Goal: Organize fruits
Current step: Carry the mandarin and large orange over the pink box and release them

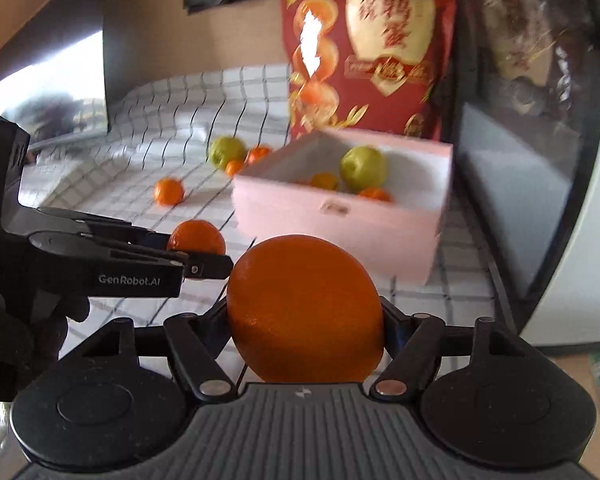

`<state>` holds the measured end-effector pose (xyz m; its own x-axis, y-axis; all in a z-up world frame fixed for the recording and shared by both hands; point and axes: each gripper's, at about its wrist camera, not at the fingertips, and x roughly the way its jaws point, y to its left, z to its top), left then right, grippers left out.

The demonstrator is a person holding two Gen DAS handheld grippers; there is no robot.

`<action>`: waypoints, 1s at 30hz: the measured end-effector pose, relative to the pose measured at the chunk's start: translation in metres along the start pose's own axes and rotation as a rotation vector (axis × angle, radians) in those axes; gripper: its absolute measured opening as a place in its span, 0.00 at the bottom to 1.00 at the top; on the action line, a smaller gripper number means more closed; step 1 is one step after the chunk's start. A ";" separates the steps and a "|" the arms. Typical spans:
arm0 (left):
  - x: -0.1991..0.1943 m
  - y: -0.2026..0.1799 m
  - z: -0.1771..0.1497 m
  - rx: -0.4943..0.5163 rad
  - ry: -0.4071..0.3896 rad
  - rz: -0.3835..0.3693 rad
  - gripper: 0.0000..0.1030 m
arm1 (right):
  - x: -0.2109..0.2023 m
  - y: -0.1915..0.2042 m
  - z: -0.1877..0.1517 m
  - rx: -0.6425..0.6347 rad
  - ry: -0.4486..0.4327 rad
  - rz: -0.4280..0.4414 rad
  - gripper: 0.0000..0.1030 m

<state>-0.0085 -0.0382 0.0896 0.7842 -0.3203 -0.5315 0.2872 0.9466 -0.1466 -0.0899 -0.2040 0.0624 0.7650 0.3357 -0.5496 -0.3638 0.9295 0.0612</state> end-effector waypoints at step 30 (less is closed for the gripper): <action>0.005 0.105 -0.007 -0.301 -0.076 0.022 0.43 | 0.036 -0.001 0.089 0.053 0.078 0.002 0.70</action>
<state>0.0221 0.0596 0.0656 0.8308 -0.2903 -0.4749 0.1023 0.9183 -0.3824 -0.0149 -0.1794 0.1172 0.7201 0.3264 -0.6123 -0.3353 0.9363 0.1049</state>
